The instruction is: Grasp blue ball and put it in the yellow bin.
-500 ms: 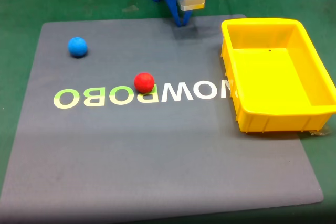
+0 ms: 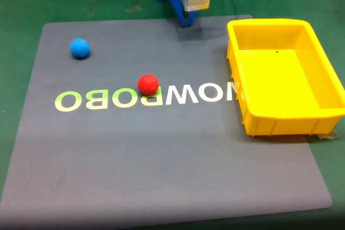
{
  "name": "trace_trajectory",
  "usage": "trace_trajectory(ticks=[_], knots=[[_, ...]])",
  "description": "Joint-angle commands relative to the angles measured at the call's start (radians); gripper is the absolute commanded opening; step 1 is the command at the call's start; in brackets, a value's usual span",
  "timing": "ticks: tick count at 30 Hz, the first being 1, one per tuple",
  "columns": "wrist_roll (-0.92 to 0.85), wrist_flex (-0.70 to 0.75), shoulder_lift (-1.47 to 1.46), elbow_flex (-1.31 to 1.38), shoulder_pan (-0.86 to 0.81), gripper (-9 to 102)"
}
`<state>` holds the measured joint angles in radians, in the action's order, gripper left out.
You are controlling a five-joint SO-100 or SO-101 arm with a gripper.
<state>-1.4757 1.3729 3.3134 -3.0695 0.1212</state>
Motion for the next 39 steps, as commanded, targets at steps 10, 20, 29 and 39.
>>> trace_trajectory(ticks=[10,20,29,39], knots=[[-0.018,-0.072,0.011,-0.005,-0.061,14],[-0.301,-0.202,-0.02,0.255,-0.354,36],[-0.341,-0.264,-0.434,0.598,-0.598,36],[-0.451,-0.534,-0.868,0.767,-0.874,37]])
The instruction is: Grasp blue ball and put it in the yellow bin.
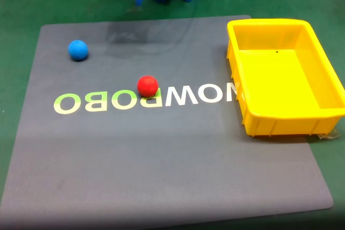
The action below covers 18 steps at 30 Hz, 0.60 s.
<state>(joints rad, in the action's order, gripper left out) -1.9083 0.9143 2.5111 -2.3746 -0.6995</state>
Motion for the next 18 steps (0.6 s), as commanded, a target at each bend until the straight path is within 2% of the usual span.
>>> trace_trajectory(ticks=[1,8,18], knots=[[-0.018,-0.1,-0.097,0.075,-0.067,37],[0.031,-0.163,-0.322,0.153,-0.117,36],[0.094,-0.242,-0.6,0.287,-0.104,36]])
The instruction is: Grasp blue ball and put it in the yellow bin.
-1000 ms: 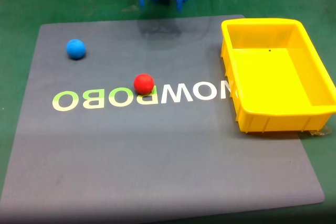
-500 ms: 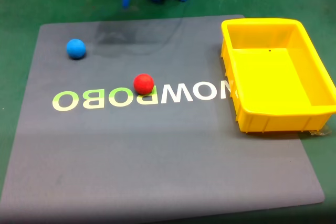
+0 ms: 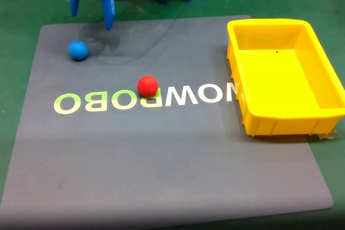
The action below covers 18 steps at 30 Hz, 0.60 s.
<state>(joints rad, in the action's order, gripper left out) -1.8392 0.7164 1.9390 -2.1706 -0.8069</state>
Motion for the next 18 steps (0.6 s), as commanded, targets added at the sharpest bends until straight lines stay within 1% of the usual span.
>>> trace_trajectory(ticks=[1,13,18], knots=[[0.026,-0.051,-0.052,0.095,0.005,36],[0.052,-0.063,-0.31,0.288,0.015,36],[0.052,-0.077,-0.385,0.328,0.014,35]])
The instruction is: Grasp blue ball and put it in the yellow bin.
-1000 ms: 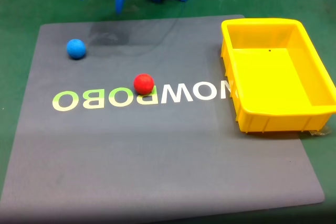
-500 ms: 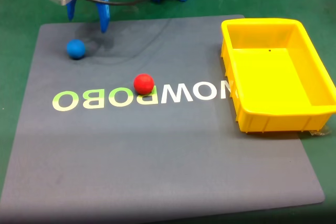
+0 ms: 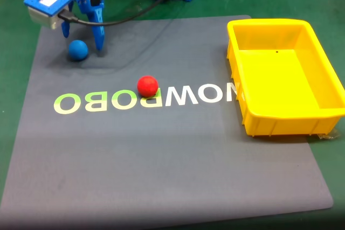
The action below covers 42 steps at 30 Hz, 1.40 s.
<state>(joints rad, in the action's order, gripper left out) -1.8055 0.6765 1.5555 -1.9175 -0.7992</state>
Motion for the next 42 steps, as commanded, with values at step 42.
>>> trace_trajectory(ticks=[42], knots=[[0.106,-0.041,0.183,0.281,0.316,0]])
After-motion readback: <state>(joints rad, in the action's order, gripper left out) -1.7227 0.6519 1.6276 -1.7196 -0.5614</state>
